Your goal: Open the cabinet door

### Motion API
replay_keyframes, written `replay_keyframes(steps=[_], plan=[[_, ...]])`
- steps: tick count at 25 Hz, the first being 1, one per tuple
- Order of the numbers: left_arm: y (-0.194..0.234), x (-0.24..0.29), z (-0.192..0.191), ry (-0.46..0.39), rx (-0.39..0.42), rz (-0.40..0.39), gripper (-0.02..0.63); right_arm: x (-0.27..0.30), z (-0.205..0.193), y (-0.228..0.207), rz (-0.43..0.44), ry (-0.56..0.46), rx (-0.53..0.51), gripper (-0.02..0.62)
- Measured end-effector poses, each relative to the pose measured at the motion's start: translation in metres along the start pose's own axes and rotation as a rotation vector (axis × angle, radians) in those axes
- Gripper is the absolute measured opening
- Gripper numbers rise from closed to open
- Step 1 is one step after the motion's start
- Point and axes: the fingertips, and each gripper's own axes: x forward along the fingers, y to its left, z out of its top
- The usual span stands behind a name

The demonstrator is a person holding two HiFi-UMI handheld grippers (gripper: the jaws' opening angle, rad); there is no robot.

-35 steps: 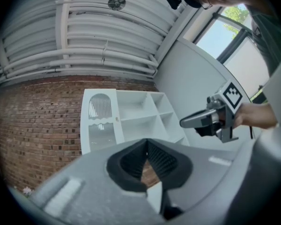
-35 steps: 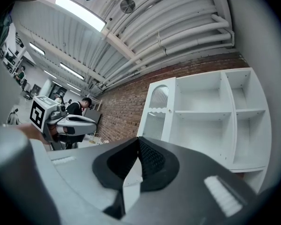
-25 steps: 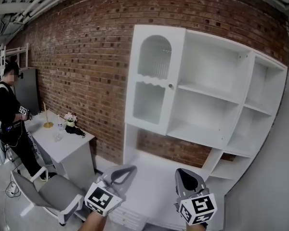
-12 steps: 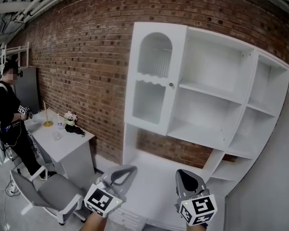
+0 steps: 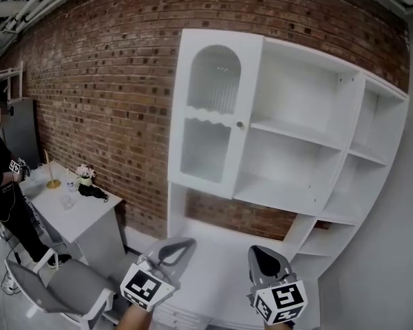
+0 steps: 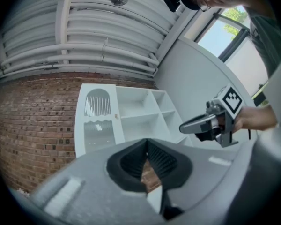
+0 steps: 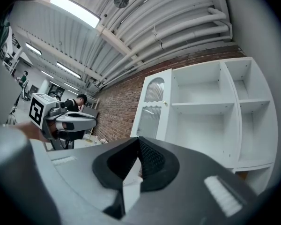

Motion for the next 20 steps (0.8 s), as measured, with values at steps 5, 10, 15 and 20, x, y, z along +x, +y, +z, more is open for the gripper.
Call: replay_keyframes(steps=[5,10,15,20], plan=[[0.021,-0.001,-0.007,-0.005,-0.010,-0.031,0.002,0.018,0.001,0.006,-0.038,0.006,0.007,0.004],[0.040,-0.002,-0.017,-0.010,-0.008,-0.056,0.002,0.034,-0.001,0.014,-0.066,0.007,0.009,0.003],[0.051,-0.002,-0.025,-0.018,-0.016,-0.085,0.002,0.045,-0.004,0.018,-0.091,0.014,0.007,0.004],[0.058,0.001,-0.032,-0.015,-0.011,-0.094,0.002,0.053,-0.006,0.018,-0.098,0.024,0.002,0.004]])
